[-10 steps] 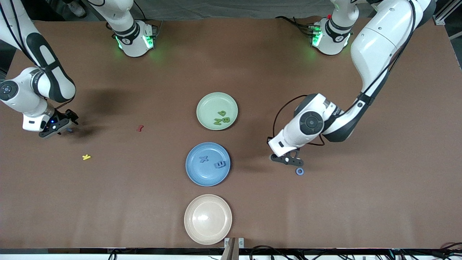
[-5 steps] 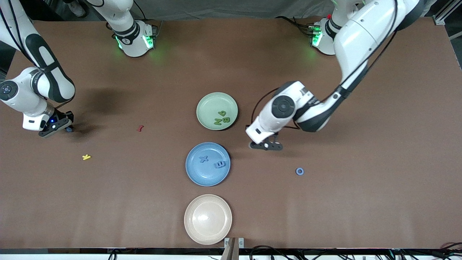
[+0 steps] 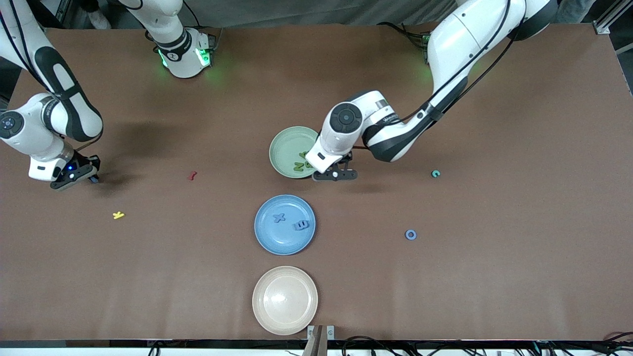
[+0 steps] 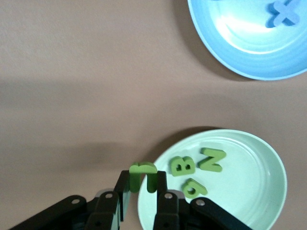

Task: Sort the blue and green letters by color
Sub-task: 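Drop n on the green plate while the right gripper grasps blue i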

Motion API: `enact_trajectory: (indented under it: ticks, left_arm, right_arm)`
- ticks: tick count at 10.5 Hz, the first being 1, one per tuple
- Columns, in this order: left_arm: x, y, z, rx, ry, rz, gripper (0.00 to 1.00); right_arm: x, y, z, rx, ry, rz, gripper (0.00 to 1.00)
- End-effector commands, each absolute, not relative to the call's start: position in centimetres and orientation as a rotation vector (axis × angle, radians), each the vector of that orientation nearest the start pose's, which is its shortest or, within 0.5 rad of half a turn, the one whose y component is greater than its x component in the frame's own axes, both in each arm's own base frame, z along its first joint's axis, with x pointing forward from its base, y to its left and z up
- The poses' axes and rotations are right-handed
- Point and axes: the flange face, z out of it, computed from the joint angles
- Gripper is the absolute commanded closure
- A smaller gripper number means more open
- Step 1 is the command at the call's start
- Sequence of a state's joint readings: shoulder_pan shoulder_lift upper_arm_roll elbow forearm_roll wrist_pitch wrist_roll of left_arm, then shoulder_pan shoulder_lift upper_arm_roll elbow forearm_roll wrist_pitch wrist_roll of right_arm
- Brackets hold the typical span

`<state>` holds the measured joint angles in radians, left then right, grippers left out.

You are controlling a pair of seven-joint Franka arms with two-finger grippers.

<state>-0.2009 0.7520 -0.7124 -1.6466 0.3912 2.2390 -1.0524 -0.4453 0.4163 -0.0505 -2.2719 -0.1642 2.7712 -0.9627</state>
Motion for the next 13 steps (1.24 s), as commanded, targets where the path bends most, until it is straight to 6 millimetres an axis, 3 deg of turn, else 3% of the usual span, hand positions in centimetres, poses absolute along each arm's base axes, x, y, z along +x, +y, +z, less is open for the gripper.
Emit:
enact_trajectory:
  ticks: [1,3,4,5,6,7,8,10,11,13]
  left_arm:
    - [45.3,-52.0,26.7,-3.245,-0.200,0.163,1.00]
    - [42.8,-54.1,26.5,-3.232,-0.259,0.172,1.00]
    - [41.3,-55.5,26.4,-3.225,-0.287,0.174,0.93]
    - [40.7,-56.3,26.3,-3.223,-0.306,0.171,0.80]
    - [39.8,-57.2,26.4,-3.226,-0.303,0.167,0.63]
    - [39.6,-57.6,26.1,-3.223,-0.297,0.151,0.17]
    - [40.5,-57.6,26.5,-3.219,-0.344,0.112,0.00]
    - [43.1,-56.6,28.6,-3.232,-0.441,0.051,0.00]
    - [45.5,-55.1,30.2,-3.234,-0.489,-0.010,0.00]
    - [50.4,-50.8,34.1,-3.237,-0.552,-0.148,0.00]
  right_arm:
    - [51.1,-22.3,20.7,-3.146,-0.872,-0.044,1.00]
    - [53.2,-19.3,22.1,-3.143,-0.721,-0.022,1.00]
    - [54.5,-16.7,22.6,-3.123,-0.631,-0.051,1.00]
    - [55.9,-14.8,23.5,-3.106,-0.563,-0.084,1.00]
    - [57.2,-12.3,24.2,-3.089,-0.496,-0.099,1.00]
    - [58.6,-9.2,24.9,-3.085,-0.440,-0.108,1.00]
    - [59.6,-6.3,25.5,-3.091,-0.368,-0.129,1.00]
    - [61.7,0.9,26.9,-3.088,-0.237,-0.182,1.00]
    - [62.9,5.5,27.1,-3.076,-0.230,-0.205,1.00]
    - [65.1,12.5,26.7,-3.057,-0.179,-0.247,1.00]
